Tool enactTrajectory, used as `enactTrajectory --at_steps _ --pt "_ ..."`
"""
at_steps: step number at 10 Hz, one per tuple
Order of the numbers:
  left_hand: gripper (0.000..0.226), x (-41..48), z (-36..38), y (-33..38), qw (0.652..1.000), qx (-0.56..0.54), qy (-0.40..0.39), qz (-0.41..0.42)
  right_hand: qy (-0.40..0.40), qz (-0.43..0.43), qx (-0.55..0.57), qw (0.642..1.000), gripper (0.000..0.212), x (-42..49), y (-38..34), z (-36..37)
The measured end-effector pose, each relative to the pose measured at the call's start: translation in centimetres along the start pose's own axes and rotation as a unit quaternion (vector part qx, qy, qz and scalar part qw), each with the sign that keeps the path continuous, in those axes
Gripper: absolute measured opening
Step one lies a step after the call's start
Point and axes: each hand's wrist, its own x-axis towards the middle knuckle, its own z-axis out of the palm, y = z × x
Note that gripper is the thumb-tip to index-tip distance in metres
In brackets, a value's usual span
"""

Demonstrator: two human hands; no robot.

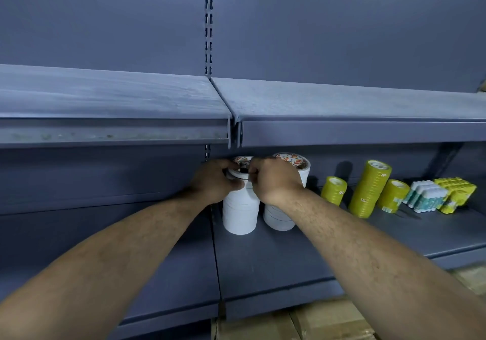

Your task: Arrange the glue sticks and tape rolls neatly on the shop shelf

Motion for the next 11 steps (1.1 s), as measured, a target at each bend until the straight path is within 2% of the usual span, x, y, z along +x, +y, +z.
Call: enactTrajectory --at_steps 3,8,10,11 --pt "0.035 -0.2 -0.4 0.9 0.999 0.048 0.008 -0.004 0.003 -0.005 -0.016 1.0 0.013 -0.1 -0.1 0.0" --pt "0.036 -0.6 -0.6 1.6 0.996 0.084 -0.002 0.012 0.002 -0.006 -0.033 0.999 0.02 -0.3 -0.1 0.4" --pt "0.034 -1.1 -0.8 1.8 0.991 0.126 -0.008 0.05 0.0 -0.009 -0.032 0.999 0.024 -0.5 -0.1 0.5" --pt "0.046 -1.8 -0.5 2.1 0.983 0.162 0.009 0.09 0.02 -0.013 -0.022 0.999 0.032 -0.8 -0.1 0.7"
